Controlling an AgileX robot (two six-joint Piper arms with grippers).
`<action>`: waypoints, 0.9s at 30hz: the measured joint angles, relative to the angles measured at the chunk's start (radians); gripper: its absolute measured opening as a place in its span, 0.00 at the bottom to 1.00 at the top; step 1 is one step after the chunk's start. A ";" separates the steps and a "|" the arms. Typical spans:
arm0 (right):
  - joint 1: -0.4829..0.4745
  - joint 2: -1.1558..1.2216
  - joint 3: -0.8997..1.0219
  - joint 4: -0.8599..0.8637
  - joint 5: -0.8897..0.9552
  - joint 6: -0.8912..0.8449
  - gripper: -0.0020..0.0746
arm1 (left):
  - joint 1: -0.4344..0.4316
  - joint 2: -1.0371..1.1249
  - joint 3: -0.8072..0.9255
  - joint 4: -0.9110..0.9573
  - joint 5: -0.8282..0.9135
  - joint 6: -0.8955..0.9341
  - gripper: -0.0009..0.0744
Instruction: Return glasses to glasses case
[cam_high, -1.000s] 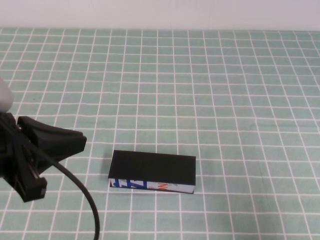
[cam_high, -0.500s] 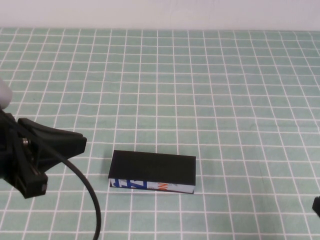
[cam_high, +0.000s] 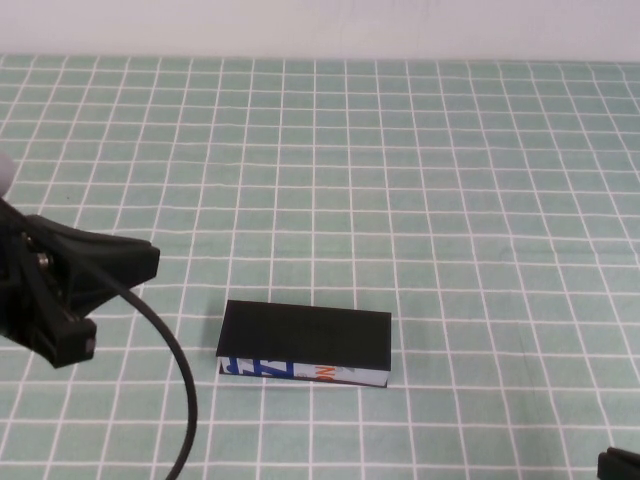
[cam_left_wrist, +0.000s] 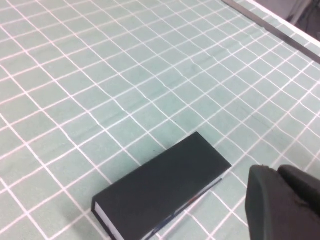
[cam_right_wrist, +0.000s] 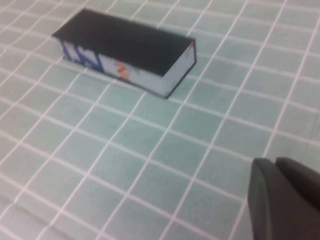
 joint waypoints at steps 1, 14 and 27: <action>0.000 0.000 0.000 0.000 0.009 0.000 0.01 | 0.000 0.000 0.000 0.000 -0.007 0.000 0.01; 0.000 0.000 0.000 0.000 0.022 0.000 0.01 | 0.000 -0.106 0.000 0.024 -0.154 0.000 0.01; 0.000 0.000 0.000 0.000 0.023 0.000 0.01 | 0.000 -0.594 0.344 0.214 -0.426 -0.292 0.01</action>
